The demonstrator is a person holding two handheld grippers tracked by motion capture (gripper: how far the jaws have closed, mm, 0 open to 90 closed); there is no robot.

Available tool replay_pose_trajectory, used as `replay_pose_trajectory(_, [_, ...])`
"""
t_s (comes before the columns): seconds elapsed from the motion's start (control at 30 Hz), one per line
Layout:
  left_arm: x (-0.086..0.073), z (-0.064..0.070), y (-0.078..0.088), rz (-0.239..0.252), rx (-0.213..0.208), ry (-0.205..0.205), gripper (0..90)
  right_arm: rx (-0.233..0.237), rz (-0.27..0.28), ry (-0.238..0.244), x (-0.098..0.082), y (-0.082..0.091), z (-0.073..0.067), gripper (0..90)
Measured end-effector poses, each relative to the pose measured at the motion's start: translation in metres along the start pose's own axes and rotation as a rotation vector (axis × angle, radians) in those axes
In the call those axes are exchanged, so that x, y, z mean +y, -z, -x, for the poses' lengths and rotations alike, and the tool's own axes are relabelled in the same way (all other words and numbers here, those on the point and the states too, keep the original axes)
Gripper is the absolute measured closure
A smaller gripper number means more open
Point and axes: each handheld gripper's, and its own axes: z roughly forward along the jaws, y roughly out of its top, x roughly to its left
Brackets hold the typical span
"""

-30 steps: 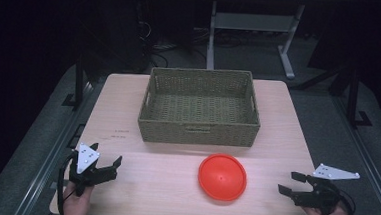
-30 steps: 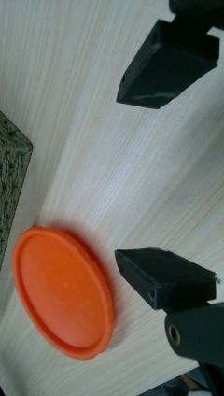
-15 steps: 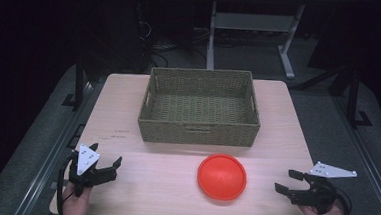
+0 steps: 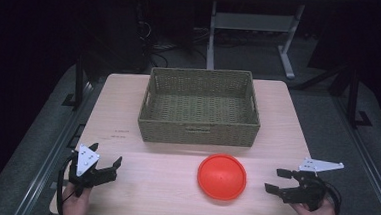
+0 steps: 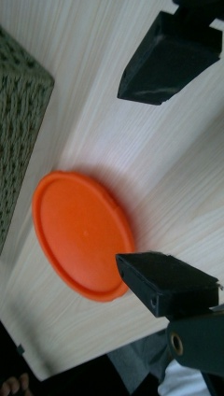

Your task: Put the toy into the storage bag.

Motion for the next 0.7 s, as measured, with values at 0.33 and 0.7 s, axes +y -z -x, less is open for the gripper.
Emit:
replay_pose_trajectory(0.33, [0.0,0.0,0.0,0.003,0.005,0.0,12.7,0.032,-0.063,0.007,0.027,-0.017,-0.006,16.8])
replay_pose_trajectory(0.7, [0.001,0.001,-0.001,0.007,-0.002,-0.009,12.7,0.072,-0.103,-0.008,0.051,-0.035,-0.006,16.9])
